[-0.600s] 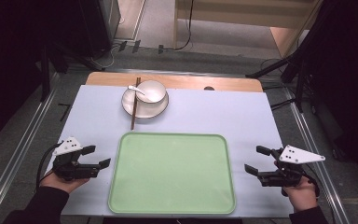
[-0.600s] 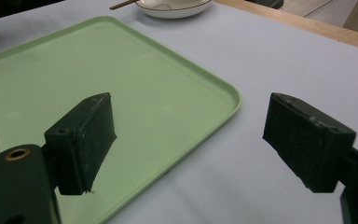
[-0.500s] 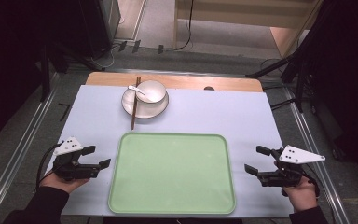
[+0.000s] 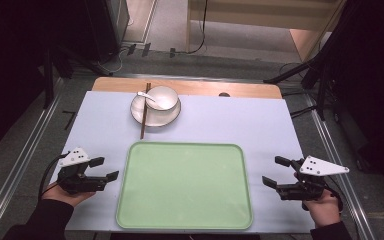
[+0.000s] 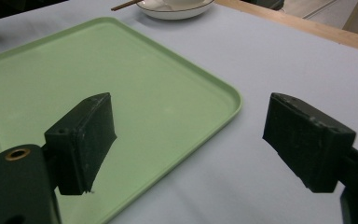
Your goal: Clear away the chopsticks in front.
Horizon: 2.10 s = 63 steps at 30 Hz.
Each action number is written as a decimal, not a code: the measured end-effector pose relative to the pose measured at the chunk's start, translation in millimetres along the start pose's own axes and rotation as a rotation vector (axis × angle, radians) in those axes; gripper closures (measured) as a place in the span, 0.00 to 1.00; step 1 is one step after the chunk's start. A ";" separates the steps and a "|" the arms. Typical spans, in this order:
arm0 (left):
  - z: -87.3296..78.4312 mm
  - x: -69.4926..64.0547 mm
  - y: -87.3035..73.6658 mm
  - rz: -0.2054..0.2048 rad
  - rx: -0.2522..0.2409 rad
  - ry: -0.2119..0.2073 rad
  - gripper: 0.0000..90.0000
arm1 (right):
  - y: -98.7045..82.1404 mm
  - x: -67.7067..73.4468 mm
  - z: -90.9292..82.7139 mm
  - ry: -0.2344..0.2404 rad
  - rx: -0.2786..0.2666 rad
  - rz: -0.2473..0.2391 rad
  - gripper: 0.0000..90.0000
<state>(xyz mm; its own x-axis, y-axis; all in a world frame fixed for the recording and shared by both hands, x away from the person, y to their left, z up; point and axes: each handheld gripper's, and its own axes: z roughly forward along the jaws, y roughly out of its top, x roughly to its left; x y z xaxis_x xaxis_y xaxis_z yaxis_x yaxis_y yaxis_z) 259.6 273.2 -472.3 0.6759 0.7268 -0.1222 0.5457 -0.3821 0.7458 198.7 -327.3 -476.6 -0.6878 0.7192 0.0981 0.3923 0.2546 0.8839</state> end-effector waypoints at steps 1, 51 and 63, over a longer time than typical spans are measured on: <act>-1.3 -0.5 -0.5 0.003 -0.003 -0.002 0.34 | 0.1 0.1 0.1 0.002 -0.003 0.001 0.19; -1.1 17.1 20.4 -0.178 0.024 0.043 0.41 | -0.6 0.5 2.2 0.002 0.017 0.002 0.19; 12.0 25.0 56.5 -0.180 0.075 0.047 0.38 | -0.7 -0.1 2.6 -0.002 0.017 0.002 0.19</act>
<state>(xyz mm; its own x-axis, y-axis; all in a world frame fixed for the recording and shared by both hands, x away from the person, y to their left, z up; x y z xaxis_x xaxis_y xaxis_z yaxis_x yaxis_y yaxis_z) 313.3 263.0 -441.1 0.5414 0.8123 -0.2170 0.6921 -0.2840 0.6636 200.1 -325.9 -478.4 -0.6859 0.7209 0.0989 0.4041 0.2643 0.8757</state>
